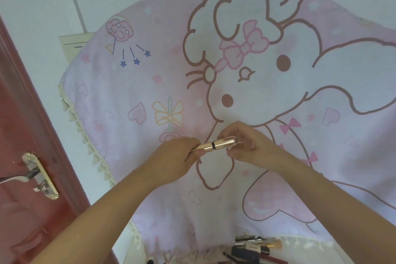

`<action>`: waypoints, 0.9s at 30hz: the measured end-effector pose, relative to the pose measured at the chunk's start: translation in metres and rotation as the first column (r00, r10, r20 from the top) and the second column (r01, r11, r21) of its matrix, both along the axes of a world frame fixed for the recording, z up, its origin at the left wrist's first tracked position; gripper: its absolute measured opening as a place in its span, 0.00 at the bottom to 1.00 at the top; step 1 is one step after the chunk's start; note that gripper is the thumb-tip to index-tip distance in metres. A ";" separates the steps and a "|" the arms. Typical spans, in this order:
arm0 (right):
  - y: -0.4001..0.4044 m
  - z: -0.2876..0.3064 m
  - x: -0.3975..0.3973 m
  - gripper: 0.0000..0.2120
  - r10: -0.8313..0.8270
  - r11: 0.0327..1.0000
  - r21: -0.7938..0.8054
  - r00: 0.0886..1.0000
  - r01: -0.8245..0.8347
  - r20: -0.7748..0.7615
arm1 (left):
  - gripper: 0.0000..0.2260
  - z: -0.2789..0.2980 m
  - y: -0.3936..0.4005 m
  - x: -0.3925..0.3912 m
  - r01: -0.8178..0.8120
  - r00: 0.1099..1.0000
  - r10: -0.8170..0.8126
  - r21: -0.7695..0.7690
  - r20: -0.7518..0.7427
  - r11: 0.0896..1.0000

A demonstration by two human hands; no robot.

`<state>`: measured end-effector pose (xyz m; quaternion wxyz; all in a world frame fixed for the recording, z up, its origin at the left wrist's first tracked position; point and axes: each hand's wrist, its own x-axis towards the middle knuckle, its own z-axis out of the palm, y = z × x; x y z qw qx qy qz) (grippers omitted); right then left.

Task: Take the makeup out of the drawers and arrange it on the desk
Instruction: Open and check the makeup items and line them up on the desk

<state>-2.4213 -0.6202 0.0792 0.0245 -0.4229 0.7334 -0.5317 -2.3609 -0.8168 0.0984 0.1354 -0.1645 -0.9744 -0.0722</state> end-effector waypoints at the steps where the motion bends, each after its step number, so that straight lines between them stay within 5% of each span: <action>1: -0.001 0.002 0.002 0.09 -0.006 1.000 -0.017 0.997 0.007 0.075 | 0.12 0.000 0.001 -0.001 0.004 1.000 -0.004 -0.002 -0.003 1.000; 3: -0.004 0.007 0.004 0.06 -0.084 0.996 0.033 0.985 0.080 0.149 | 0.12 0.000 0.001 -0.001 0.007 1.000 -0.007 -0.012 -0.012 1.000; 5: -0.005 0.009 0.003 0.18 -0.175 0.974 0.154 0.982 0.164 0.064 | 0.13 0.000 0.002 -0.002 0.007 1.000 -0.008 -0.037 -0.027 0.999; 7: -0.005 0.008 0.003 0.18 -0.169 0.966 0.194 0.985 0.172 -0.031 | 0.13 -0.001 0.002 -0.003 0.010 1.000 -0.011 -0.060 -0.029 0.998; 9: -0.003 0.005 0.002 0.12 -0.116 0.987 0.107 0.992 0.121 -0.046 | 0.15 0.000 0.000 -0.003 0.008 1.000 -0.009 -0.045 -0.023 0.999; 13: 0.002 0.004 -0.002 0.19 -0.006 1.000 0.001 1.000 0.006 0.006 | 0.14 -0.001 -0.002 -0.003 -0.011 0.999 0.009 -0.061 -0.040 0.998; 16: -0.006 0.006 0.001 0.08 -0.052 0.997 0.070 0.991 0.043 0.120 | 0.14 -0.006 -0.005 -0.004 -0.015 0.999 0.013 -0.059 -0.034 0.998; 19: -0.010 0.001 0.003 0.13 -0.137 0.963 0.242 0.989 0.119 0.059 | 0.14 -0.015 -0.006 -0.002 -0.002 1.000 0.001 -0.044 -0.010 0.999; 27: -0.020 -0.050 0.008 0.13 0.016 1.000 0.013 0.981 -0.019 0.195 | 0.12 -0.058 -0.014 0.013 -0.049 0.987 0.036 0.081 0.158 0.995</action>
